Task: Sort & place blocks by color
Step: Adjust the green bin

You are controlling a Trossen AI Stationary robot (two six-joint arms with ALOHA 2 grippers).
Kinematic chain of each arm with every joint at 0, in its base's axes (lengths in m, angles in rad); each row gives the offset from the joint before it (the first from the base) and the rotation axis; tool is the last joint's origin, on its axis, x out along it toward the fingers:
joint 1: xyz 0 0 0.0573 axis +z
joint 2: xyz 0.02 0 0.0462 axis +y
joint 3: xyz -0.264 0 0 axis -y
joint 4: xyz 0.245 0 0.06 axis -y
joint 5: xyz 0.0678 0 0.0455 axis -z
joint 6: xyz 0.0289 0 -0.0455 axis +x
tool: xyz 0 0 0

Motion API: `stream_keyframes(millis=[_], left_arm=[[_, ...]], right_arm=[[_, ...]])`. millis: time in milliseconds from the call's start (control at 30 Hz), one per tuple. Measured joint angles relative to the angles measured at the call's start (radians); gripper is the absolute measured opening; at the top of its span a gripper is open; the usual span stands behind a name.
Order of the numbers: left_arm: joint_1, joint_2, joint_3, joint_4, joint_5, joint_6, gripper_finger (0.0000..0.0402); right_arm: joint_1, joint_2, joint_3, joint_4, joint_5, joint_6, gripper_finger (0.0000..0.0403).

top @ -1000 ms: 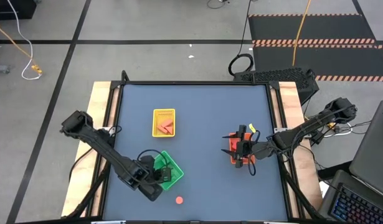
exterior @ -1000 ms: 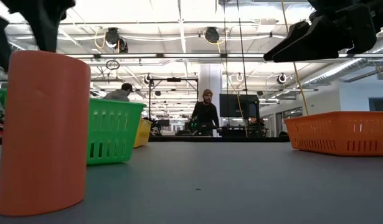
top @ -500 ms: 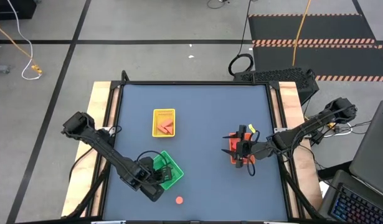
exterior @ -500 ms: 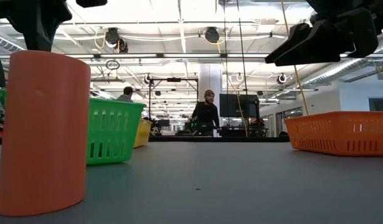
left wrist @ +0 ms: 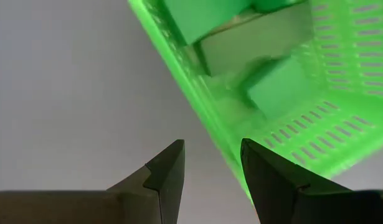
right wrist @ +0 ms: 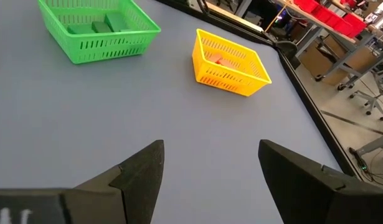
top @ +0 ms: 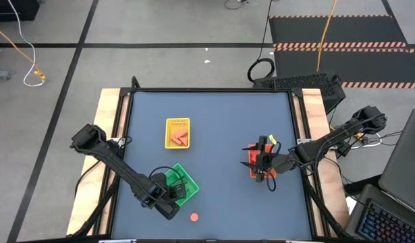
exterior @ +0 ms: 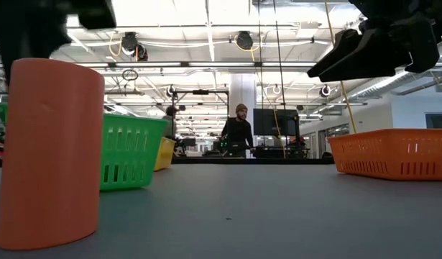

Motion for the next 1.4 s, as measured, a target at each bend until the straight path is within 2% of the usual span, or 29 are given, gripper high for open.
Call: stream_keyframes(millis=[133,333,633,767,867,1067,1100,1400], left_arm=[[0.015,0.010,-0.007,0.022,0.000,0.011,0.0159],[0.049,0.010,-0.007,0.010,0.005,0.127,0.0159],[0.048,0.064,-0.008,0.000,0.116,0.220,0.0159],[0.047,0.068,-0.008,0.005,0.126,0.258,0.0157],[0.047,0.068,-0.008,0.006,0.128,0.286,0.0132],[0.047,0.067,-0.008,0.006,0.122,0.360,0.0020],[0.047,0.067,-0.008,0.006,0.122,0.373,0.0011],[0.047,0.067,-0.007,-0.008,0.123,0.401,0.0007]], right_arm=[[0.000,0.000,0.000,-0.003,0.000,0.000,0.0254],[0.000,0.000,0.000,-0.003,0.000,0.000,0.0254],[0.000,0.000,0.000,-0.012,0.000,0.000,0.0254],[0.000,0.000,0.000,-0.011,0.000,0.002,0.0254],[0.000,0.000,0.000,-0.011,0.000,0.003,0.0254],[0.000,0.000,0.000,-0.011,0.000,0.003,0.0254],[0.000,0.000,0.000,-0.011,0.000,0.003,0.0254],[0.000,0.000,0.000,-0.011,0.000,0.004,0.0254]])
